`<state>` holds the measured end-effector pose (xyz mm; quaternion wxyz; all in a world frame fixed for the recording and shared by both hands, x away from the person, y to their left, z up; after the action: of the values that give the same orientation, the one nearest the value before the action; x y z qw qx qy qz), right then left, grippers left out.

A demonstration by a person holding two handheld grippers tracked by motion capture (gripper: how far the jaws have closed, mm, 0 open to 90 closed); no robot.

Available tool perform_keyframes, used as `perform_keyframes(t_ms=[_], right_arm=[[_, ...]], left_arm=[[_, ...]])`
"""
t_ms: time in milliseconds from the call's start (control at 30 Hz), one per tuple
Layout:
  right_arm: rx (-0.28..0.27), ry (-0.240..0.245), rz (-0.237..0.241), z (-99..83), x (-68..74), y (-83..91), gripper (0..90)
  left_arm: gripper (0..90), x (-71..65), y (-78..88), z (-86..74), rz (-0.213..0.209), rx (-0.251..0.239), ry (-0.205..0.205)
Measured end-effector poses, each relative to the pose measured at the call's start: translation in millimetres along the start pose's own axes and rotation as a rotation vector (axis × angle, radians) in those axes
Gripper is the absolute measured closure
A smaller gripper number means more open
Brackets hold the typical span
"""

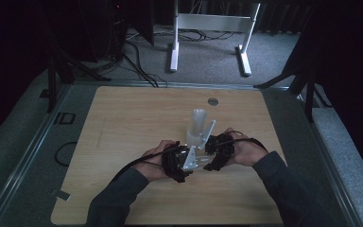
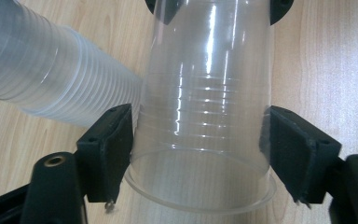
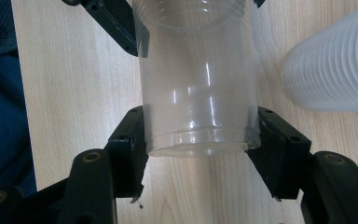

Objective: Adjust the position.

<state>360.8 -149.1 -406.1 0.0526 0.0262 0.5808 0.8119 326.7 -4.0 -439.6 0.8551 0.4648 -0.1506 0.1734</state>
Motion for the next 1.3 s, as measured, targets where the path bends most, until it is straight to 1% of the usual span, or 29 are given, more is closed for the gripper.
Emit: perform_keyframes(t_ms=[100,200,233,300,333,400,433,533,600,633,667,767,800,833,867,900,933,967,1000,1033,1100,1133,1167,1200,1300], right_arm=[[-0.004,-0.001,-0.005,-0.6,-0.5,0.5,41.6],[-0.007,-0.005,-0.007,-1.0,-0.6,0.9,41.7],[-0.014,-0.018,-0.005,-1.5,-0.2,1.2,41.7],[-0.013,-0.015,-0.005,-2.4,-0.9,1.2,41.7],[-0.013,-0.015,-0.005,-2.4,-0.9,1.2,41.7],[-0.012,-0.022,-0.004,-4.2,-1.3,0.0,41.7],[-0.012,-0.022,-0.004,-4.2,-1.3,0.0,41.7],[-0.026,-0.033,-0.01,-6.4,-3.2,-0.5,41.7],[-0.036,-0.045,-0.012,-8.2,-4.5,0.3,41.7],[-0.036,-0.045,-0.012,-8.2,-4.5,0.3,41.7],[-0.039,-0.05,-0.013,-8.9,-4.7,0.4,41.7],[-0.06,-0.059,-0.016,-11.8,-6.0,1.8,41.6],[-0.06,-0.059,-0.017,-12.3,-6.1,2.1,41.6],[-0.06,-0.059,-0.017,-12.3,-6.1,2.1,41.6],[-0.065,-0.063,-0.018,-12.8,-6.0,2.4,41.6],[-0.07,-0.062,-0.021,-14.0,-7.0,2.8,41.6],[-0.071,-0.065,-0.021,-14.4,-7.1,2.9,41.6],[-0.071,-0.065,-0.021,-14.4,-7.1,2.9,41.6],[-0.075,-0.07,-0.02,-15.3,-7.3,3.0,41.6],[-0.079,-0.077,-0.026,-16.9,-8.1,3.2,41.6],[-0.088,-0.082,-0.028,-18.2,-9.1,3.7,41.6],[-0.092,-0.088,-0.03,-18.8,-9.6,4.1,41.6],[-0.092,-0.088,-0.03,-18.8,-9.6,4.1,41.6],[-0.097,-0.099,-0.031,-19.4,-10.1,4.7,41.6],[-0.112,-0.107,-0.035,-20.6,-11.0,5.9,41.6]], left_arm=[[20.3,0.3,-0.8,-1.0,0.014,0.006,0.009],[17.2,0.7,-1.0,-2.2,0.018,0.011,0.013],[17.0,1.3,-0.4,-2.8,0.02,0.01,0.016],[16.5,1.4,0.1,-3.8,0.023,-0.001,0.031],[16.2,1.4,0.1,-3.8,0.023,-0.001,0.031],[16.0,2.1,1.7,-5.4,0.029,-0.015,0.05],[15.7,2.1,1.7,-5.4,0.029,-0.015,0.05],[15.4,5.4,6.2,-7.3,0.019,-0.06,0.095],[15.7,7.6,7.9,-8.7,-0.001,-0.082,0.124],[15.9,7.6,7.9,-8.7,-0.001,-0.082,0.124],[15.9,10.5,9.5,-10.2,0.001,-0.097,0.144],[16.4,13.5,11.8,-11.5,-0.004,-0.124,0.173],[16.7,14.9,12.5,-12.1,-0.004,-0.133,0.182],[16.8,14.9,12.5,-12.1,-0.004,-0.133,0.182],[16.8,17.1,13.8,-13.8,-0.01,-0.152,0.205],[19.7,17.6,14.2,-14.3,-0.009,-0.155,0.211],[20.2,18.9,15.1,-15.6,-0.009,-0.161,0.221],[20.2,18.9,15.1,-15.6,-0.009,-0.161,0.221],[20.2,20.7,16.4,-17.6,0.001,-0.166,0.236],[21.1,21.7,17.4,-18.6,-0.002,-0.171,0.239],[21.9,23.5,18.8,-20.4,0.006,-0.179,0.26],[22.7,25.0,19.6,-21.5,0.001,-0.184,0.273],[23.4,25.0,19.6,-21.5,0.001,-0.184,0.273],[23.4,26.2,21.1,-22.3,-0.002,-0.195,0.286],[23.9,28.3,24.1,-24.4,-0.004,-0.214,0.306]])
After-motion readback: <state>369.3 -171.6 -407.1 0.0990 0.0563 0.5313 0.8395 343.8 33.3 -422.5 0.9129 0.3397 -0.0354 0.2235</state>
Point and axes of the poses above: each handheld gripper's, and its own axes: y roughly backward along the jaws, z roughly out of its top, x roughly to its left, the point moved 3 cm from there along -y, roughly forward along the jaws, and after that the axes turned 2 degrees about -x, right-handed, at the moved point
